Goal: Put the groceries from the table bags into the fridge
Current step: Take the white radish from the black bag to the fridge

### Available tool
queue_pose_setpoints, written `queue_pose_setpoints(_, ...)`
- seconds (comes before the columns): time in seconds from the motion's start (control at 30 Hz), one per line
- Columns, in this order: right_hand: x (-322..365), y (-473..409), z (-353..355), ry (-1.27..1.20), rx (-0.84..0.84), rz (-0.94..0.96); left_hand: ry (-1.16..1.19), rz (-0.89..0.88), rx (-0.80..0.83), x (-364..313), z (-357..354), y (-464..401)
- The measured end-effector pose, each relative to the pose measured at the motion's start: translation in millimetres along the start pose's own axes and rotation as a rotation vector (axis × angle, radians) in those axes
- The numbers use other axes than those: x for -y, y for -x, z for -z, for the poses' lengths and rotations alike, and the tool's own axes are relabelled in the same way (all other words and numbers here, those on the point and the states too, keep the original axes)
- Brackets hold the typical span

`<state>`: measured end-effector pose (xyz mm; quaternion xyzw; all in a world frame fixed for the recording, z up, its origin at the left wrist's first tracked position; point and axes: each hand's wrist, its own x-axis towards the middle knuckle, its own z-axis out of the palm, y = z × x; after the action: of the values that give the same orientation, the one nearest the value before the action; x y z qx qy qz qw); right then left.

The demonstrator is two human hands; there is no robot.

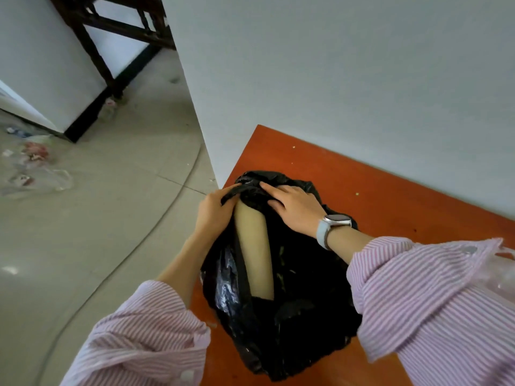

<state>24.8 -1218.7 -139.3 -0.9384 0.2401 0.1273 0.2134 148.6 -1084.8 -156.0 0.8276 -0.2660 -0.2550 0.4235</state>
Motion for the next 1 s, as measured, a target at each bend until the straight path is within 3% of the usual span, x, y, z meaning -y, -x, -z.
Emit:
queue_pose_setpoints(0.17,-10.4,-8.2,-0.2,-0.303,-0.182,-0.095,-0.109,0.000,0.090,-3.1,-24.8,22.4)
queue_pose_setpoints(0.3,-28.5,4.9,5.8,-0.407,-0.154,-0.125,-0.264,-0.002,0.054,-4.8,-36.9,17.7)
queue_pose_setpoints(0.5,-39.5,9.2,9.3,-0.325,-0.099,-0.245,-0.243,0.069,-0.081,-24.6,-42.1,0.2)
queue_pose_setpoints(0.63,-47.9,16.7,16.1,-0.199,-0.041,-0.294,-0.387,-0.436,-0.262,-50.0,-47.2,25.2)
queue_pose_setpoints(0.7,-48.1,23.2,16.7,-0.177,-0.216,-0.248,-0.469,-0.525,-0.088,-51.3,-54.1,35.1)
queue_pose_setpoints(0.77,-47.7,34.9,11.3,-0.154,-0.416,-0.100,-0.535,-0.356,0.184,-42.5,-61.0,39.4)
queue_pose_setpoints(0.83,-51.0,44.9,2.6,-0.024,-0.498,0.206,-0.545,-0.247,0.284,-33.0,-62.5,37.6)
queue_pose_setpoints(0.9,-64.1,49.6,-11.8,0.172,-0.450,0.418,-0.504,-0.244,0.289,-27.9,-60.6,34.5)
queue_pose_setpoints(1.0,-77.6,46.0,-18.7,0.271,-0.257,0.312,-0.459,-0.294,0.232,-23.3,-56.6,33.7)
